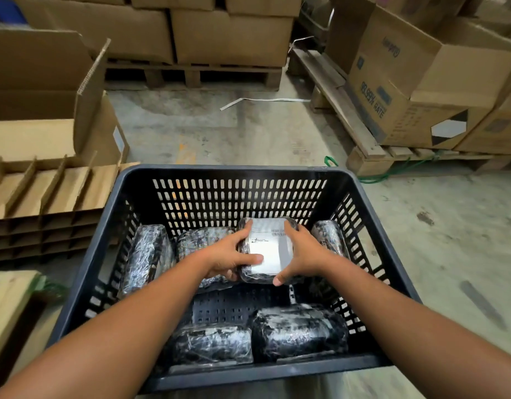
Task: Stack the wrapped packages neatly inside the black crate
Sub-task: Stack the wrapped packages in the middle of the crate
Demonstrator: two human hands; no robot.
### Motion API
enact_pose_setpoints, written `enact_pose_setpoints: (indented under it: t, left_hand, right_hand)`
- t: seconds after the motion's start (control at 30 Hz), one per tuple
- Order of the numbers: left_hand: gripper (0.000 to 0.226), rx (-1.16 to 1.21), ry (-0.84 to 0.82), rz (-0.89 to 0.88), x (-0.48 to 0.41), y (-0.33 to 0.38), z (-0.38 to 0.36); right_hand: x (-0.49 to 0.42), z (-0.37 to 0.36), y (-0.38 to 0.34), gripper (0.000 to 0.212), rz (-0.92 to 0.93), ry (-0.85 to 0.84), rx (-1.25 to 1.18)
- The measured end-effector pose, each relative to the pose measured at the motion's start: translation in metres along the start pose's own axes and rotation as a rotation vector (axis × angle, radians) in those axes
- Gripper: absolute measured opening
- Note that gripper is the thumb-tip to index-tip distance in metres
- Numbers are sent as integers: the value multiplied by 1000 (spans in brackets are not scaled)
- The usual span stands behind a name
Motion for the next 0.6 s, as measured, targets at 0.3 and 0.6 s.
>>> enact_pose_setpoints:
  t: [0.3,0.6]
  left_hand:
    - [117,-601,309,-85,-13,6,-28]
    - [97,-1055,430,43,-30,-8,-25]
  right_hand:
    - [-5,-31,15,168,-88,-17,75]
    - [-5,-35,15,144,-108,-76,218]
Point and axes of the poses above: each hand's wrist, its own x-axis away from the middle knuckle, its own z-axis out of the back of the hand, y = z × x, the point moved 8 cm from there along -x, towards the middle knuckle, and after that the axes turned 12 degrees about z, right-handed, at the moved point
